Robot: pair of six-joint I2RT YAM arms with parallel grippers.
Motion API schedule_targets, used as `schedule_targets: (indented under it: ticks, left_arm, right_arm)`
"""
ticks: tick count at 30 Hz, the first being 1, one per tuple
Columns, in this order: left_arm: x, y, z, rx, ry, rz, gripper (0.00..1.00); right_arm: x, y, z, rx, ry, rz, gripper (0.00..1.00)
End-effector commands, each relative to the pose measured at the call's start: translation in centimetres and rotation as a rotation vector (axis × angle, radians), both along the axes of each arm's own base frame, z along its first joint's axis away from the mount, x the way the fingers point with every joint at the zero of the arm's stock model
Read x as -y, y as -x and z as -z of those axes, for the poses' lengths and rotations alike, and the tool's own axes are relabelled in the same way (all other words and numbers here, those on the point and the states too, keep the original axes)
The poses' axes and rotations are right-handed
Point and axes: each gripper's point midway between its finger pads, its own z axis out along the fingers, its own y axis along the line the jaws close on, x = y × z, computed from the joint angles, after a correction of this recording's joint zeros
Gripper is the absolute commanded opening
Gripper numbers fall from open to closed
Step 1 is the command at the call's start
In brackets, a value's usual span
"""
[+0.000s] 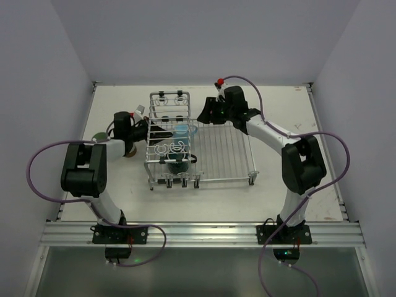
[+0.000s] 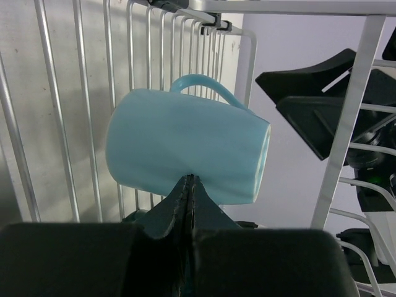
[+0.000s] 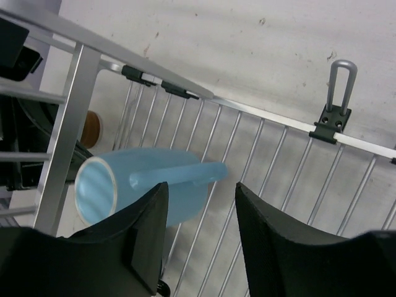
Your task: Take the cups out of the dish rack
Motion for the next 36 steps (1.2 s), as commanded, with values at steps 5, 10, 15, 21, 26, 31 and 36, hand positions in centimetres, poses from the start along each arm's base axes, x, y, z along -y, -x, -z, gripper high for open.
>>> schedule_targets:
  ticks: [5, 10, 15, 21, 26, 31, 36]
  left_arm:
    - [0.6, -1.3, -1.3, 0.051, 0.009, 0.008, 0.00]
    - [0.6, -1.6, -1.3, 0.048, 0.010, 0.006, 0.00]
    - [0.7, -1.7, -1.2, 0.046, 0.009, 0.006, 0.00]
    - [0.7, -1.4, -0.9, 0.039, 0.003, 0.009, 0.00]
    - [0.8, -1.4, -0.7, 0.035, 0.004, 0.011, 0.00]
    - [1.0, -1.7, -1.0, 0.040, 0.007, 0.014, 0.00]
    - [1.2, -1.7, -1.1, 0.043, 0.009, 0.015, 0.00]
  right_arm:
    - [-1.1, -1.9, -0.8, 0.013, -0.038, -0.016, 0.09]
    - [-1.7, -2.5, -0.2, 0.003, -0.035, -0.032, 0.00]
    - [-2.3, -3.3, -0.2, 0.018, -0.036, -0.058, 0.00]
    - [-3.3, -4.0, -0.4, 0.006, -0.047, -0.101, 0.00]
    - [-3.9, -4.0, 0.4, -0.018, -0.062, -0.124, 0.00]
    - [-4.2, -3.4, 0.8, -0.036, -0.074, -0.160, 0.00]
    - [-4.6, -2.7, 1.1, -0.056, -0.076, -0.202, 0.00]
